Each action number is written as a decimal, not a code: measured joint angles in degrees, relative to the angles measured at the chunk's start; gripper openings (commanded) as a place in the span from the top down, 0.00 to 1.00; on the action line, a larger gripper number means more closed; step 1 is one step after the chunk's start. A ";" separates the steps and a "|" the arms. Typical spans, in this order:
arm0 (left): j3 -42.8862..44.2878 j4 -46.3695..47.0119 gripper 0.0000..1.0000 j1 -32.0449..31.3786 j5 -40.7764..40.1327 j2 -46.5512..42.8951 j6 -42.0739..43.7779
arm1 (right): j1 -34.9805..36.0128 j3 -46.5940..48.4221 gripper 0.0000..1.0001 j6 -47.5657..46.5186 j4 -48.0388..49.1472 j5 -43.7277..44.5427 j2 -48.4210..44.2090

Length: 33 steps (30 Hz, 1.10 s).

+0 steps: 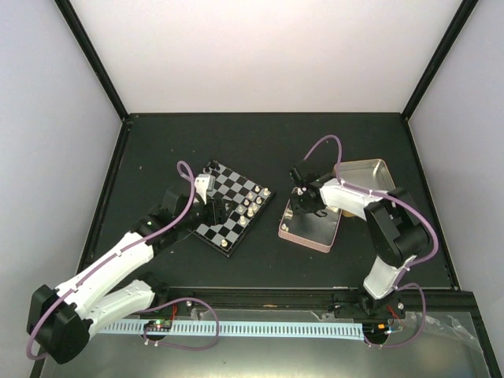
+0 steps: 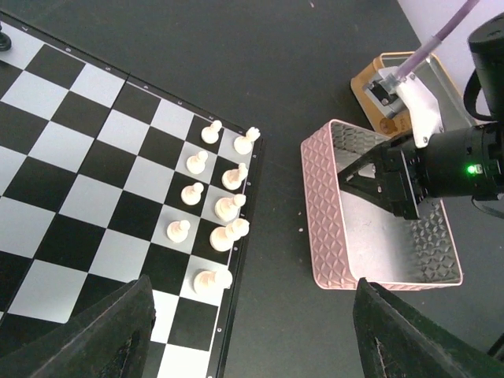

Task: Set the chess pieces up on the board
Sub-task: Pick up the chess piece from the storage box, then place the chess piece on the chessboard.

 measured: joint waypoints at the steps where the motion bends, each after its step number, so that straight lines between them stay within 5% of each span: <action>1: 0.00 0.09 0.26 0.00 0.17 -0.22 -0.07 | 0.20 -0.52 0.91 -0.31 0.46 0.09 -0.87; 8: 0.00 1.95 0.20 0.20 2.49 -2.84 -0.15 | 3.30 -7.76 0.92 -4.35 9.62 -2.12 -14.67; 20: 0.94 8.20 0.24 0.48 13.40 -2.86 -7.43 | 12.11 -8.72 0.92 -9.33 20.04 -14.75 -26.97; 33: 3.85 13.79 0.62 1.14 27.47 5.97 -16.55 | 19.89 -5.25 0.92 -13.57 20.59 -16.50 -25.92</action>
